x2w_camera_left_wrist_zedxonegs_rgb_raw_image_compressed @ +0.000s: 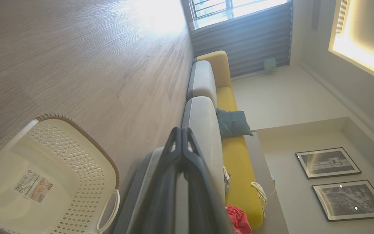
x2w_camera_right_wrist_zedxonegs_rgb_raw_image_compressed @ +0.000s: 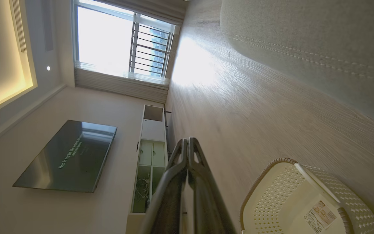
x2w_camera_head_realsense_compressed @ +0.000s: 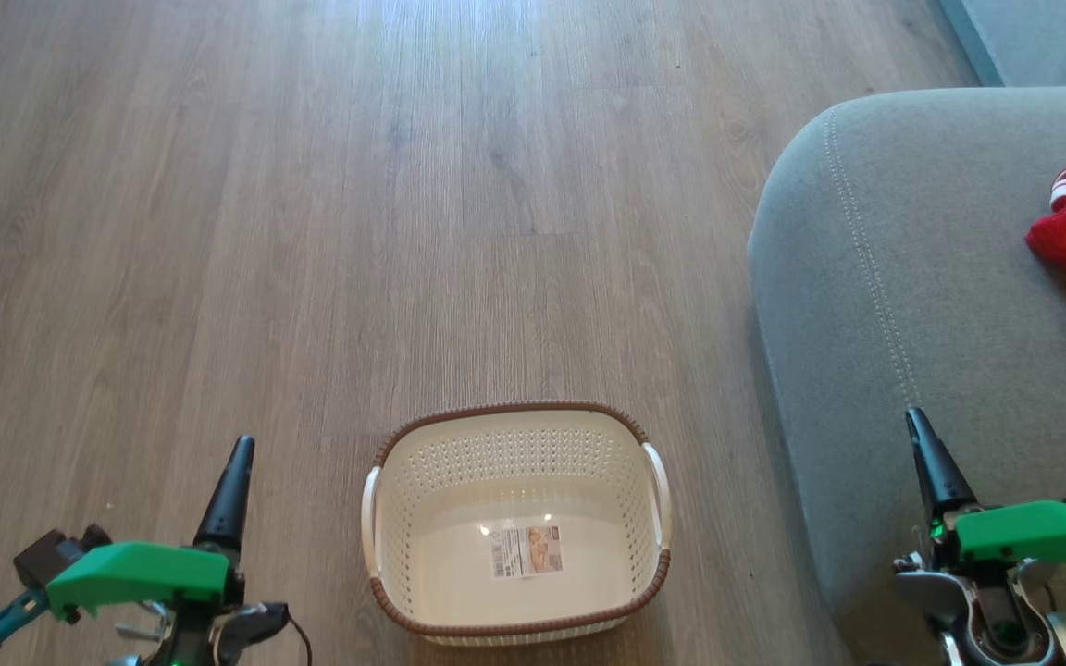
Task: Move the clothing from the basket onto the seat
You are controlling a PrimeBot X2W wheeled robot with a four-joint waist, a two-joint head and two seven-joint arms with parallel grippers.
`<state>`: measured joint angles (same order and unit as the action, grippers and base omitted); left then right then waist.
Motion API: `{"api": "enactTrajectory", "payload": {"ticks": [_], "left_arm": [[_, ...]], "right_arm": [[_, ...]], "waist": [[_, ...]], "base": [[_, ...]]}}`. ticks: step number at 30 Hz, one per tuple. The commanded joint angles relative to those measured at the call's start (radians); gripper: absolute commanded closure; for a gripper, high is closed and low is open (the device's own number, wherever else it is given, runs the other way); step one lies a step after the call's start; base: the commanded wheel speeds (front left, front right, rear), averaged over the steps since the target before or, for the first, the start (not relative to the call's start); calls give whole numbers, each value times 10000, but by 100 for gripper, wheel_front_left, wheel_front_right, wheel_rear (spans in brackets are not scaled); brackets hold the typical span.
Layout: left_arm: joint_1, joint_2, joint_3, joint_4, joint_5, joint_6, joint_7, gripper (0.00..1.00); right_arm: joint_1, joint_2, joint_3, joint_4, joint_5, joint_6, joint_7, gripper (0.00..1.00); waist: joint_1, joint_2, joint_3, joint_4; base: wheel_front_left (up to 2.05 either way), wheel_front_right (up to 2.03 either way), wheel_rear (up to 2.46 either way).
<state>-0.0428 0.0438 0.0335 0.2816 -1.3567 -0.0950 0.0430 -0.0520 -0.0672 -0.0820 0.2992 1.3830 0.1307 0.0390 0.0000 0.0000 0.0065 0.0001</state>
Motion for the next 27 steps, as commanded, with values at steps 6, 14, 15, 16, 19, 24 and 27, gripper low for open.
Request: {"api": "enactTrajectory", "payload": {"ticks": [6,14,15,16,19,24,27], "left_arm": [[-543,61,479,-337,-813,-164,234,100],[-598,63,643,-349,-1673,-261,470,100],[-605,63,663,-350,-1780,-273,499,100],[-612,63,683,-352,-1888,-286,529,100],[-633,64,745,-356,-2210,-322,617,100],[-653,64,803,-361,-2519,-357,702,100],[-653,64,803,-361,-2519,-357,702,100]], "right_arm": [[-510,40,6,-442,739,0,248,100],[-533,90,-141,-495,1517,0,483,100],[-536,96,-159,-501,1614,0,513,100],[-539,103,-177,-508,1712,0,542,100],[-548,121,-232,-527,2004,0,630,100],[-556,140,-286,-546,2282,0,716,100],[-556,142,-288,-546,2280,0,718,100]], "waist": [[0,0,-9,0],[0,0,-22,-1],[0,0,-23,-1],[0,0,-25,-1],[0,0,-30,-1],[0,0,-34,-1],[0,0,-34,-1]], "base": [[0,0,0],[0,0,0],[0,0,0],[0,0,0],[0,0,0],[0,0,0],[0,0,0]]}}
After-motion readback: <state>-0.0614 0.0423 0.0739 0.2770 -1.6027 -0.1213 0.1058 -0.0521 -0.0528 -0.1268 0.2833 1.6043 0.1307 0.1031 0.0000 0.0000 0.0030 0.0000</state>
